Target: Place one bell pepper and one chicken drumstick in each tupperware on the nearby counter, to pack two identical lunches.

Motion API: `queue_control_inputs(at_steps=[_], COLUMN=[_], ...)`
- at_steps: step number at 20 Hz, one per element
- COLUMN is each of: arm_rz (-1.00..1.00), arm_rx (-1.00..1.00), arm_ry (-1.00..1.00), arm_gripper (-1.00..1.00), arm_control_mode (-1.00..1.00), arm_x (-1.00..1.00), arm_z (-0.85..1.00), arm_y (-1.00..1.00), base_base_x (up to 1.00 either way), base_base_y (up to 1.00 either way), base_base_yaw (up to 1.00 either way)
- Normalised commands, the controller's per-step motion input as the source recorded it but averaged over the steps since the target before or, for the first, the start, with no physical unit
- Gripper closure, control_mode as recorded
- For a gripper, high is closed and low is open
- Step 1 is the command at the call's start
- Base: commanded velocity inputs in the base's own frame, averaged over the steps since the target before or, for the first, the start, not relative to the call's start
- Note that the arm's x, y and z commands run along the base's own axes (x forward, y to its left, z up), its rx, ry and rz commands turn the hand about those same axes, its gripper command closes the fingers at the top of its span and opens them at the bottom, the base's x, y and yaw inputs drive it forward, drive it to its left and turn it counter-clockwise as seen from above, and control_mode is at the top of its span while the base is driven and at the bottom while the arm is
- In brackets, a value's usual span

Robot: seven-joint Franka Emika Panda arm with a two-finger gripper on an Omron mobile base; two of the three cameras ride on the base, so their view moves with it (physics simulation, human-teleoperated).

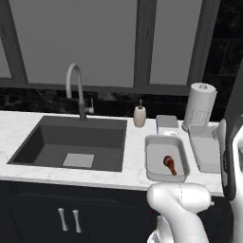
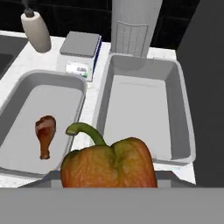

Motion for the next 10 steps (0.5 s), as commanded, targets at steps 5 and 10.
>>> queue_control_inputs(at_steps=[5, 10], arm_rz=[-0.10, -0.04], arm_rx=[0.00, 0.00], arm_ry=[0.23, 0.17], arm_gripper=[1.00, 1.00], arm_control_mode=[-1.00, -1.00], arm_x=[1.00, 0.86], arm_z=[-0.39, -0.34], arm_y=[-0.49, -0.50], base_base_x=[0.00, 0.00], base_base_y=[0.00, 0.00], base_base_yaw=[0.00, 0.00])
